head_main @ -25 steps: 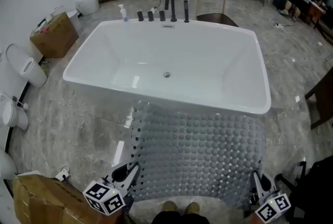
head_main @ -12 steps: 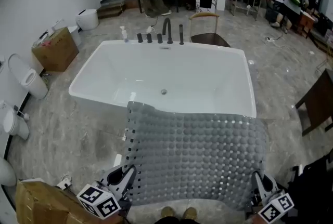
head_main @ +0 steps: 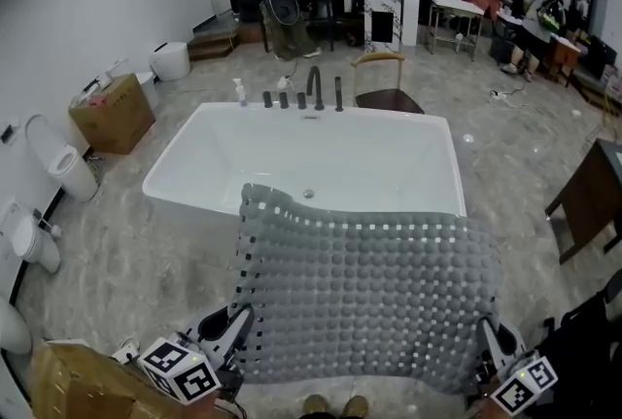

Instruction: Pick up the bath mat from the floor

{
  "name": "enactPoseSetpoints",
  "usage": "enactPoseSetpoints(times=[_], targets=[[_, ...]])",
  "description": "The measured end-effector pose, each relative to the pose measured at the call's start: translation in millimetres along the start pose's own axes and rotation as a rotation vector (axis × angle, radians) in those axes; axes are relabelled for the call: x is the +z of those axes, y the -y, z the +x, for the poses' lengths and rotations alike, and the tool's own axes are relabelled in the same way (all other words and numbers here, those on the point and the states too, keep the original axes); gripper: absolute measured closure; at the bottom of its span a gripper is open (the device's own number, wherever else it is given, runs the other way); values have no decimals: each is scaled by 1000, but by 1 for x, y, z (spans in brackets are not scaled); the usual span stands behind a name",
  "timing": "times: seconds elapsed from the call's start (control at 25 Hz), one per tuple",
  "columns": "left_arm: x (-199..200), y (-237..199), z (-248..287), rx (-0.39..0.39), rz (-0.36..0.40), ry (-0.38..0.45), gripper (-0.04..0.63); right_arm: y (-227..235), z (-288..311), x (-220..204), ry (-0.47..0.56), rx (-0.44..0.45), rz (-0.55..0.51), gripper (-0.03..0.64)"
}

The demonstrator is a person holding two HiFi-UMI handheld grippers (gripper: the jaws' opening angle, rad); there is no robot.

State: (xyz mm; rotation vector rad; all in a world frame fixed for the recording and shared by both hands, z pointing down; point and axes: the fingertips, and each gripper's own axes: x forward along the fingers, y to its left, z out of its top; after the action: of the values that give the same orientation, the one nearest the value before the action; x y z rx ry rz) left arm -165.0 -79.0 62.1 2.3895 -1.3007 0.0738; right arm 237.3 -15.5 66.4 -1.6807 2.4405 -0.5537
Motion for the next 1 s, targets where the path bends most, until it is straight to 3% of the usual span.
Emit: enactPoseSetpoints(times=[0.32,0.52,1.0], targets=[[33,24,-31,-33,-1,55,526,-22,-41,27,53,-7,15,572],[36,38,-45,-60,29,66,526,-30,-64,31,66,-14,18,572],[43,54,-61,-65,18,94,526,-47,-82,42,97,-5,-2,573]])
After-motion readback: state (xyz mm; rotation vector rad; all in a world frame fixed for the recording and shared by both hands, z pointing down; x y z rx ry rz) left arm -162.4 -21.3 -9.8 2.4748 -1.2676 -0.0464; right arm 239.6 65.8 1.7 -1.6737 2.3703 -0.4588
